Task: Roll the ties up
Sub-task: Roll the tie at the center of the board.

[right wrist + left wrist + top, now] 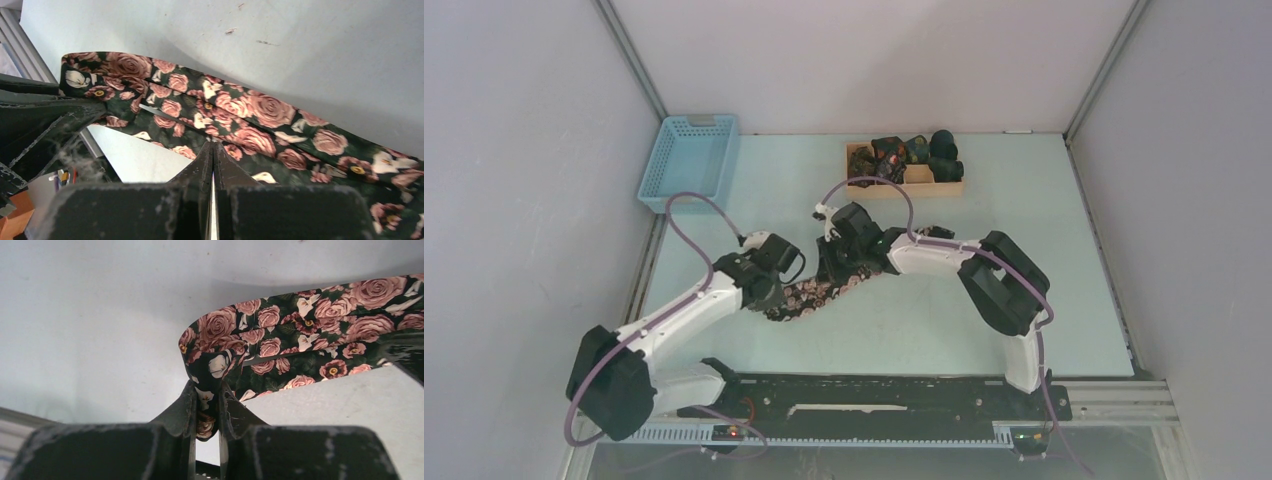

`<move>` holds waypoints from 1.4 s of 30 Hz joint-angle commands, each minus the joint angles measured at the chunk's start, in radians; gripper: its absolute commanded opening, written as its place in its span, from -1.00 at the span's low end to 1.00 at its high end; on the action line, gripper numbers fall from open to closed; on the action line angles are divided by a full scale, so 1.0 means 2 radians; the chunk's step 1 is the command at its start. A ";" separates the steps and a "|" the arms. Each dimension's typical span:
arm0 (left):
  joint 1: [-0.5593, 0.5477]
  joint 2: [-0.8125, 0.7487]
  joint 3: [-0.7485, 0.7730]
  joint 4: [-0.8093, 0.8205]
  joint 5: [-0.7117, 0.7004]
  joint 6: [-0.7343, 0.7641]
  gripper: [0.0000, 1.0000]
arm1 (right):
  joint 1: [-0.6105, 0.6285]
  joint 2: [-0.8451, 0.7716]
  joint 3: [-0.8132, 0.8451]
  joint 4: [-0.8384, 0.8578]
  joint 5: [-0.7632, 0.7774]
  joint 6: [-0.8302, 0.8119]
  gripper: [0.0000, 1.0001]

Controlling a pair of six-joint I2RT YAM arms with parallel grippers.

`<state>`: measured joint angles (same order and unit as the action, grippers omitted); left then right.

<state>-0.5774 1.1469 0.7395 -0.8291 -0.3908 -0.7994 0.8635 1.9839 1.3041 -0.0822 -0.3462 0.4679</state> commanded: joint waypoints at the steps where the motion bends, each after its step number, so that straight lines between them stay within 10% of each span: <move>1: -0.018 0.043 0.042 -0.066 -0.057 0.019 -0.99 | -0.014 -0.007 0.000 -0.005 0.016 0.007 -1.00; 15: -0.024 0.013 -0.005 -0.025 -0.061 -0.020 -1.00 | -0.006 0.000 -0.009 0.020 -0.028 -0.033 -0.95; 42: -0.113 0.321 0.173 -0.151 -0.133 -0.014 -1.00 | -0.106 -0.063 -0.070 -0.020 0.108 0.055 -1.00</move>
<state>-0.7856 1.7382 1.0309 -1.1114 -0.6144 -0.8120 0.6716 1.9125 1.1748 -0.1253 -0.1707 0.5507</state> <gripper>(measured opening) 0.165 0.007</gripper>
